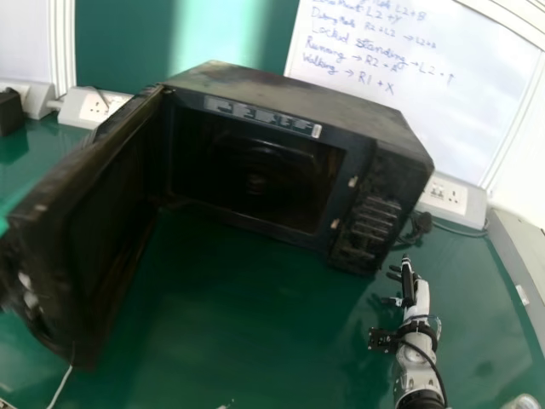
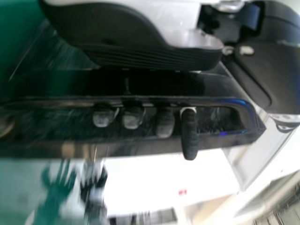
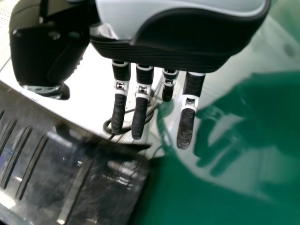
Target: Open the door of oven
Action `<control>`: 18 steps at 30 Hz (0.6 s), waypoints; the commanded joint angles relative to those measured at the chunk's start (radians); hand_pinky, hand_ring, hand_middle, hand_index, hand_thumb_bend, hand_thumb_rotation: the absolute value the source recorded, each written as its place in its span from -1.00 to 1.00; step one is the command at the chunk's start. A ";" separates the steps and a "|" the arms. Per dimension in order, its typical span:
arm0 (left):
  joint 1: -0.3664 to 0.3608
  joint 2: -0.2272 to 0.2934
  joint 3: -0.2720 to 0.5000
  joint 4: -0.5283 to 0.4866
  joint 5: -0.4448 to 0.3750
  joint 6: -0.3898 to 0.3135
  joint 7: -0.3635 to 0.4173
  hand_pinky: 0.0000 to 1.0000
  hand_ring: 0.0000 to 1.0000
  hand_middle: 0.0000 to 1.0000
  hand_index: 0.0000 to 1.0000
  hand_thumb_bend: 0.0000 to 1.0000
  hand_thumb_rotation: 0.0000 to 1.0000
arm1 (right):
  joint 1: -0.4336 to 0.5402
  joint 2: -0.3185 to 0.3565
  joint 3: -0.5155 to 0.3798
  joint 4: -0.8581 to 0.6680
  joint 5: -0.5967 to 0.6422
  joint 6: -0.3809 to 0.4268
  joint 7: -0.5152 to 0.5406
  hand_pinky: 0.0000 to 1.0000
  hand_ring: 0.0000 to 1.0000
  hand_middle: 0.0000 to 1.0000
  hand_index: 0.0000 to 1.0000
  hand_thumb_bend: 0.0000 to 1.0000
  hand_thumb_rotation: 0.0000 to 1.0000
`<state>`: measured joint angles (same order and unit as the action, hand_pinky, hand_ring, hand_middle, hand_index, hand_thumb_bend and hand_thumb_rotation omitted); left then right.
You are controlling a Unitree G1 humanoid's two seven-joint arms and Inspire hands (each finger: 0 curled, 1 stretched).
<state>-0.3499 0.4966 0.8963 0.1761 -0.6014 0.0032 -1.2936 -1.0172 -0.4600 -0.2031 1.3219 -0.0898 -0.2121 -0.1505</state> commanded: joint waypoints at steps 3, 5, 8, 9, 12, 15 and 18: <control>-0.209 0.149 0.204 0.032 -0.269 -0.130 0.122 -1.00 -0.97 -0.88 -0.82 1.00 0.61 | 0.000 -0.012 -0.018 0.017 0.011 0.010 0.006 -0.23 -0.03 0.32 0.33 0.40 1.00; -0.211 0.171 0.222 0.062 -0.284 -0.112 0.117 -1.00 -0.98 -0.88 -0.83 1.00 0.58 | 0.000 -0.012 -0.019 0.017 0.011 0.007 0.004 -0.24 -0.05 0.30 0.32 0.39 1.00; -0.212 0.203 0.248 0.106 -0.282 -0.111 0.115 -1.00 -0.98 -0.89 -0.84 1.00 0.61 | 0.001 -0.012 -0.021 0.016 0.008 0.007 0.001 -0.24 -0.04 0.30 0.31 0.40 1.00; -0.215 0.210 0.255 0.119 -0.280 -0.116 0.114 -1.00 -0.98 -0.89 -0.83 1.00 0.59 | 0.001 -0.013 -0.018 0.016 0.004 0.006 0.000 -0.25 -0.05 0.29 0.31 0.38 1.00; -0.226 0.211 0.263 0.139 -0.282 -0.130 0.122 -1.00 -0.98 -0.89 -0.84 1.00 0.60 | 0.000 -0.013 -0.021 0.016 0.005 0.008 0.000 -0.25 -0.06 0.29 0.31 0.35 1.00; -0.242 0.213 0.269 0.165 -0.282 -0.155 0.127 -1.00 -0.98 -0.89 -0.83 0.96 0.72 | 0.000 -0.013 -0.026 0.017 0.011 0.013 0.003 -0.24 -0.03 0.32 0.33 0.37 1.00; -0.293 0.154 0.288 0.132 -0.306 -0.182 0.275 -0.93 -0.84 -0.71 -0.59 0.98 0.57 | 0.001 -0.013 -0.026 0.017 0.011 0.013 0.005 -0.24 -0.04 0.32 0.33 0.38 0.99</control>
<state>-0.3894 0.5763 1.0313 0.3881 -0.6126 -0.0960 -1.2301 -1.0171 -0.4615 -0.2180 1.3247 -0.0883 -0.2089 -0.1498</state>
